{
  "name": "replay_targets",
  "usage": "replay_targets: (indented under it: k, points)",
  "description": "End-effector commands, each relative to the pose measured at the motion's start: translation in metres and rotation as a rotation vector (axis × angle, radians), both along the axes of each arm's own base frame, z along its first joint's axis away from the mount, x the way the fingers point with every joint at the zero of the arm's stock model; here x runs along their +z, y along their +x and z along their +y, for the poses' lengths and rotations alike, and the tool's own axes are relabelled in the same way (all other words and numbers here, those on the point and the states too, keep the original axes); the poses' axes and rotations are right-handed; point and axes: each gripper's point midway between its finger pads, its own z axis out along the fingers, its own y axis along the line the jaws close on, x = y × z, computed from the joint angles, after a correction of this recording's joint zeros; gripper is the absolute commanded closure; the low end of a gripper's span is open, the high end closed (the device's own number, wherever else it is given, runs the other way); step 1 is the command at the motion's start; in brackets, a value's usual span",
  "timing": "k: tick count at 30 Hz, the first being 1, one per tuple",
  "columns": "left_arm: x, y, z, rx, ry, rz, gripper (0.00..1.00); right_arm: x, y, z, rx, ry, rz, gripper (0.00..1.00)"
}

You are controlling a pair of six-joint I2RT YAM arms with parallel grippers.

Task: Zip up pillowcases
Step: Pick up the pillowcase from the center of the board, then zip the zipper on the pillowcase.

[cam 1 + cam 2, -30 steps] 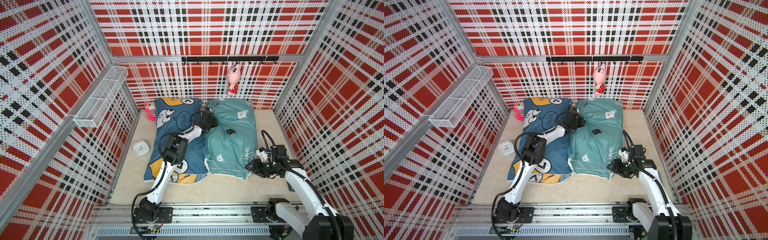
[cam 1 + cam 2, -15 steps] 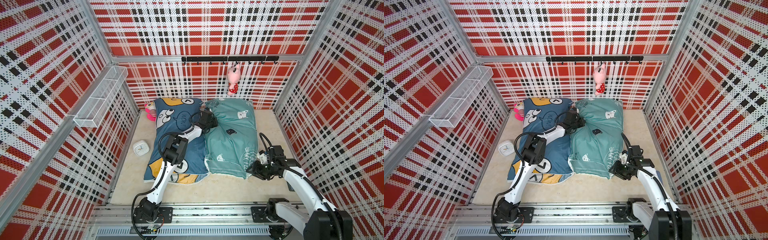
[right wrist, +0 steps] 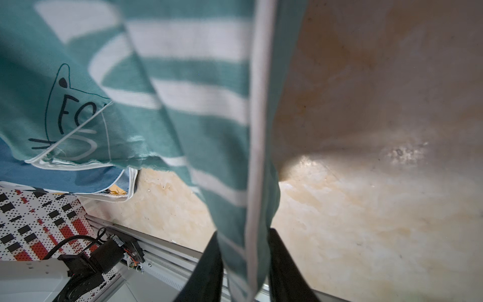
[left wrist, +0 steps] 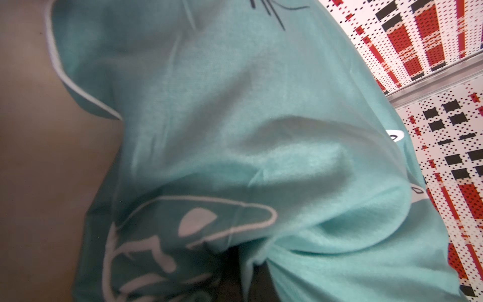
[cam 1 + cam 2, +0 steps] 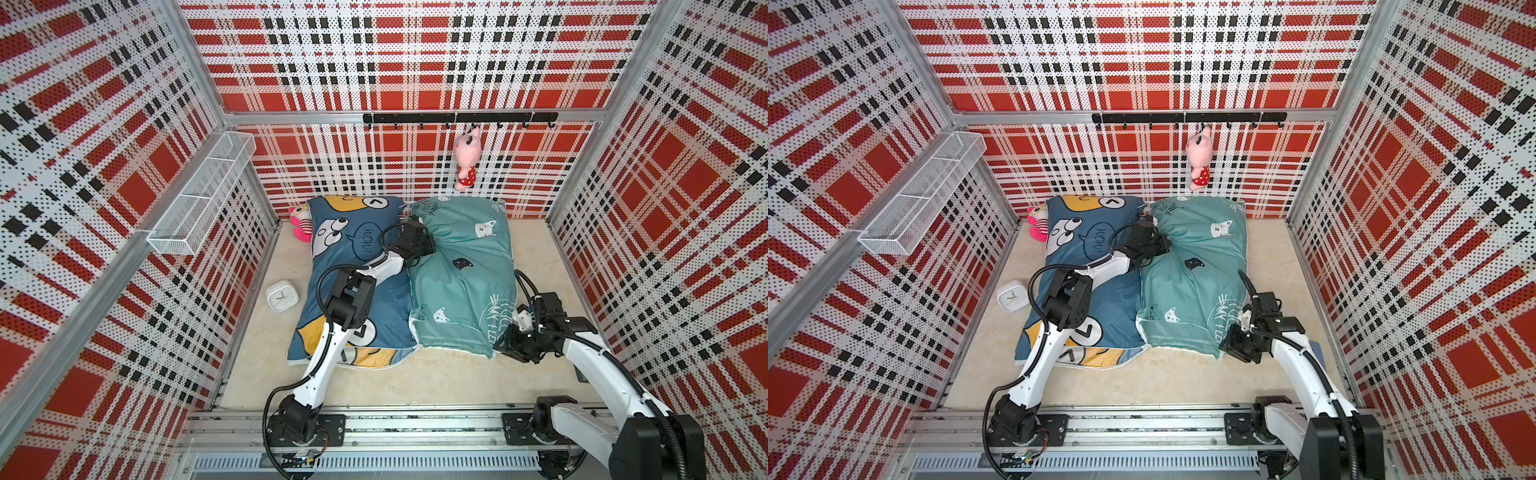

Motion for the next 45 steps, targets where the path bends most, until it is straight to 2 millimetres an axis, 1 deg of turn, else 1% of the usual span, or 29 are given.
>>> replay_targets:
  k: [1,3,5,8,11,12,15,17,19,21,25,28,30,31,32,33,34,35,36,37,39,41,42,44,45]
  points:
    - [-0.02,0.034,0.074,0.215,0.076,-0.004,1.0,-0.003,-0.003,-0.002,-0.007,-0.019,0.013,0.76]
    - [-0.02,0.034,0.074,0.214,0.074,-0.004,1.0,-0.001,-0.003,-0.003,-0.009,-0.024,0.01,0.83]
    - [-0.018,0.033,0.074,0.211,0.074,-0.004,1.0,0.003,-0.002,-0.004,-0.011,-0.033,0.003,0.87]
    - [-0.008,0.03,0.075,0.211,0.073,-0.018,1.0,0.015,-0.001,-0.005,-0.005,-0.035,-0.02,0.94]
    - [0.012,0.023,0.078,0.217,0.064,-0.049,0.65,0.026,0.0,-0.003,0.004,-0.024,-0.043,1.0]
    - [0.021,0.02,0.078,0.217,0.058,-0.063,0.55,0.028,0.0,-0.001,0.01,-0.014,-0.044,1.0]
    - [0.044,0.011,0.076,0.203,0.063,-0.099,0.29,0.034,0.001,0.001,0.024,0.011,-0.054,1.0]
    - [0.061,0.005,0.072,0.189,0.078,-0.127,0.17,0.039,0.002,0.001,0.031,0.018,-0.055,1.0]
    - [0.078,-0.001,0.069,0.182,0.107,-0.157,0.09,0.045,0.003,-0.001,0.035,0.021,-0.065,1.0]
    - [0.101,-0.008,0.068,0.186,0.14,-0.197,0.02,0.051,0.005,-0.002,0.032,0.034,-0.079,1.0]
    - [0.144,-0.018,0.062,0.176,0.165,-0.267,0.02,0.055,0.007,0.002,0.025,0.087,-0.095,1.0]
    - [0.184,-0.027,0.057,0.162,0.18,-0.323,0.02,0.058,0.008,0.007,0.035,0.123,-0.101,1.0]
    - [0.213,-0.036,0.055,0.158,0.185,-0.356,0.02,0.064,0.008,0.011,0.042,0.151,-0.113,1.0]
    - [0.224,-0.042,0.053,0.145,0.184,-0.362,0.02,0.067,0.008,0.012,0.044,0.164,-0.118,1.0]
    - [0.238,-0.052,0.049,0.121,0.18,-0.366,0.02,0.07,0.007,0.013,0.049,0.178,-0.122,1.0]
    - [0.247,-0.066,0.045,0.094,0.176,-0.361,0.0,0.074,0.007,0.015,0.055,0.187,-0.128,1.0]
    - [0.253,-0.083,0.037,0.05,0.162,-0.355,0.02,0.076,0.006,0.015,0.06,0.188,-0.131,1.0]
    - [0.251,-0.107,0.024,-0.019,0.142,-0.337,0.06,0.079,0.005,0.014,0.063,0.187,-0.137,1.0]
    - [0.246,-0.134,0.01,-0.095,0.112,-0.317,0.1,0.082,0.005,0.015,0.065,0.195,-0.145,1.0]
    - [0.235,-0.16,-0.004,-0.182,0.08,-0.284,0.13,0.084,0.006,0.014,0.064,0.203,-0.151,1.0]
    - [0.211,-0.218,-0.028,-0.347,-0.016,-0.192,0.2,0.087,0.008,0.015,0.056,0.227,-0.152,1.0]
    - [0.19,-0.262,-0.039,-0.443,-0.075,-0.12,0.27,0.089,0.01,0.014,0.049,0.245,-0.144,1.0]
    - [0.186,-0.281,-0.042,-0.463,-0.119,-0.094,0.33,0.089,0.012,0.014,0.044,0.255,-0.144,1.0]
    - [0.182,-0.317,-0.05,-0.52,-0.228,-0.061,0.41,0.09,0.013,0.014,0.036,0.277,-0.151,1.0]
    - [0.181,-0.331,-0.054,-0.545,-0.28,-0.041,0.43,0.09,0.014,0.014,0.031,0.289,-0.154,1.0]
